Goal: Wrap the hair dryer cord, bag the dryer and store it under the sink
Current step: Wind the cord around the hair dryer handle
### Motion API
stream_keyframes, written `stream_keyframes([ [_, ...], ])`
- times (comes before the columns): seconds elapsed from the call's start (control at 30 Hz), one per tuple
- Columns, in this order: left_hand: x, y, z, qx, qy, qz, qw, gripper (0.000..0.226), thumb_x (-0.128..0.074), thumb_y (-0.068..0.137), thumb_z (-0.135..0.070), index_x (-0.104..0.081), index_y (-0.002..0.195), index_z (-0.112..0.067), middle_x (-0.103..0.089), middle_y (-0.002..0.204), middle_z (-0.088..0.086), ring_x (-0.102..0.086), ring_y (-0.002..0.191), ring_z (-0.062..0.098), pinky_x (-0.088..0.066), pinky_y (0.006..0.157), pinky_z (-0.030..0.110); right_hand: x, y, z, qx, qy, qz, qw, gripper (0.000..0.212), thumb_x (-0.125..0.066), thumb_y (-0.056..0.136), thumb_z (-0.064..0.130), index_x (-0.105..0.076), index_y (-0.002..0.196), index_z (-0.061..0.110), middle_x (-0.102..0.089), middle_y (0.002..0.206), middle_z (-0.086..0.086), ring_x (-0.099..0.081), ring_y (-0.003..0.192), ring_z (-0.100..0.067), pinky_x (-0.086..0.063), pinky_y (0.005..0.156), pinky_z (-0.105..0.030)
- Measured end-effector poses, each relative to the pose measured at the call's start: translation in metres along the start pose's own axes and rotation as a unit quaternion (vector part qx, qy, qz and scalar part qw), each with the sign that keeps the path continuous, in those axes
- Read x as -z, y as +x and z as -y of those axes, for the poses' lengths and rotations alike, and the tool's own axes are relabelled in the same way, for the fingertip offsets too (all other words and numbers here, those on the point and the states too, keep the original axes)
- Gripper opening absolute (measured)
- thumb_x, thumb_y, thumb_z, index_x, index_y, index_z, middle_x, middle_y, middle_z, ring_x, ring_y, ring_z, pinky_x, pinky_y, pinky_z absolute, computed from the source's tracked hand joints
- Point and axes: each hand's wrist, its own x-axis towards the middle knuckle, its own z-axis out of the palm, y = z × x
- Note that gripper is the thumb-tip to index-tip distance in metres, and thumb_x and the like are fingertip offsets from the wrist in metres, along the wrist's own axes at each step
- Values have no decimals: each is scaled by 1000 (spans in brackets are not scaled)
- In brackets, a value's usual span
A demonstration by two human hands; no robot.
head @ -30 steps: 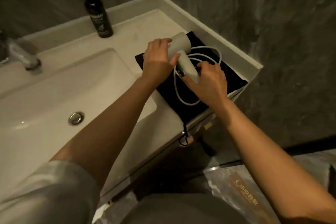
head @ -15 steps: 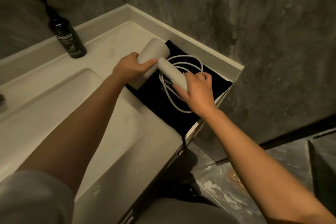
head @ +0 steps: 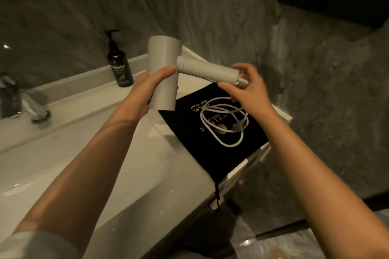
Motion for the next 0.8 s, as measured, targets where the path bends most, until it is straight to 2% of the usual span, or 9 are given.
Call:
stream_keyframes([
  [0.07, 8, -7, -6, -4, -54, -52, 997, 61, -75, 73, -39, -59, 120, -3, -69, 88, 11, -70, 72, 19, -56, 63, 29, -3, 4, 5, -36, 94, -15, 995, 35, -73, 80, 20, -52, 106, 12, -59, 70, 2, -55, 52, -6, -49, 57, -22],
  [0.17, 23, -19, -16, -14, -101, -121, 987, 64, -77, 71, -42, -59, 121, -6, -70, 87, 8, -70, 70, 16, -55, 61, 30, -20, 11, 13, -32, 166, 6, 986, 8, -56, 92, 15, -51, 92, 8, -57, 62, 0, -55, 51, -4, -48, 63, -22],
  [0.33, 39, -45, -39, -36, -160, -189, 968, 56, -79, 68, -42, -62, 112, -12, -73, 99, 12, -69, 79, 21, -57, 81, 43, -58, 21, 32, 14, 189, 51, 981, 23, -39, 100, 22, -59, 95, 12, -58, 70, -4, -59, 61, -7, -52, 67, -23],
  [0.43, 39, -55, -61, -64, -230, -220, 946, 47, -75, 75, -36, -57, 110, -12, -72, 80, 7, -70, 65, 17, -60, 68, 39, -80, 26, 42, 21, 205, 76, 976, 30, -33, 102, 25, -60, 105, 13, -58, 70, -4, -60, 64, -7, -53, 71, -24],
  [0.5, 36, -59, -77, -77, -281, -228, 929, 51, -75, 74, -37, -53, 111, -10, -68, 83, 9, -68, 64, 18, -58, 61, 35, -95, 30, 48, 19, 218, 99, 971, 30, -32, 102, 24, -61, 107, 16, -58, 68, -4, -60, 64, -9, -53, 72, -30],
  [0.57, 34, -61, -92, -93, -335, -223, 910, 47, -75, 75, -38, -52, 105, -10, -64, 87, 11, -65, 71, 21, -57, 66, 37, -108, 33, 53, 10, 227, 133, 965, 29, -33, 102, 24, -61, 106, 22, -56, 66, -5, -57, 55, -9, -51, 64, -30],
  [0.67, 32, -61, -109, -122, -332, -271, 895, 64, -77, 71, -45, -48, 117, -12, -63, 104, 11, -65, 89, 24, -58, 77, 44, -120, 31, 55, 23, 169, 163, 972, 29, -38, 100, 26, -61, 117, 32, -52, 64, 1, -45, 50, -6, -42, 53, -21],
  [0.73, 34, -59, -117, -146, -256, -351, 889, 74, -77, 70, -48, -43, 126, -14, -61, 111, 10, -64, 96, 25, -55, 85, 47, -120, 28, 62, 95, 45, 165, 981, 33, -40, 99, 29, -58, 126, 30, -59, 74, 9, -52, 65, -5, -44, 63, -21],
  [0.8, 39, -57, -124, -196, -167, -405, 877, 76, -76, 71, -46, -41, 130, -16, -59, 114, 6, -62, 98, 22, -55, 87, 45, -114, 26, 74, 185, -87, 183, 962, 32, -40, 98, 34, -57, 125, 31, -68, 96, 7, -61, 88, -13, -50, 77, -32],
])
